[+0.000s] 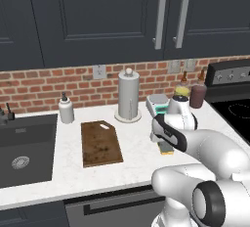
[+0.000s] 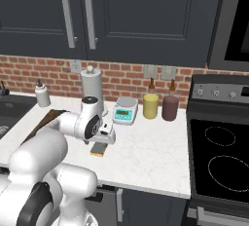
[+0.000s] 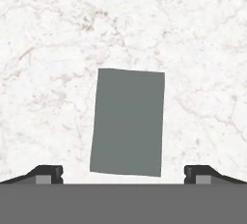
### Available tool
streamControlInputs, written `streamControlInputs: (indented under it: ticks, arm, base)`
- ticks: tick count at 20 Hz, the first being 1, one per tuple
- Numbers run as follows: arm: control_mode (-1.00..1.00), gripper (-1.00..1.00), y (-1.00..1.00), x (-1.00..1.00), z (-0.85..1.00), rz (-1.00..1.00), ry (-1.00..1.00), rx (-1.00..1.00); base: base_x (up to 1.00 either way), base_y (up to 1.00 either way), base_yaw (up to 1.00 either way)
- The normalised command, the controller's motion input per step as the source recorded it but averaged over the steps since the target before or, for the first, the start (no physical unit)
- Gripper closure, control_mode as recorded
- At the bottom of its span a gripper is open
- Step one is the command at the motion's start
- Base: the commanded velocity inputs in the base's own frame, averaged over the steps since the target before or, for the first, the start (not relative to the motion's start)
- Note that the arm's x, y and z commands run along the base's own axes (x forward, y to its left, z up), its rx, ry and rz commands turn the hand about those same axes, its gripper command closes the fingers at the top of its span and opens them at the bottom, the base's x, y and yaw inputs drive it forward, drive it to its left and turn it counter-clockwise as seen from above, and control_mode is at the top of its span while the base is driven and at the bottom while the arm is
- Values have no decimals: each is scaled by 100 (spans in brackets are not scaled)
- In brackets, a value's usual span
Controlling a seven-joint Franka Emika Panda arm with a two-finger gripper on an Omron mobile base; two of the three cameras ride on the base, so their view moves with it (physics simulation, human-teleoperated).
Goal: Pick up the sponge from the counter and clean the cutting board by briefly scrubbing or pressing down on the cutting board. Once finished, release the sponge.
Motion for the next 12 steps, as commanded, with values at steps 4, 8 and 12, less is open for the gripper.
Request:
streamControlInputs:
  ticks: [4, 8, 12]
  arm:
    - [-100, -100, 0, 4, -19, 0, 0, 0]
    - [-100, -100, 0, 8, -17, 0, 0, 0]
    - [-100, -100, 0, 9, -15, 0, 0, 0]
  base:
    - [0, 0, 0]
    - [0, 0, 0]
    - [0, 0, 0]
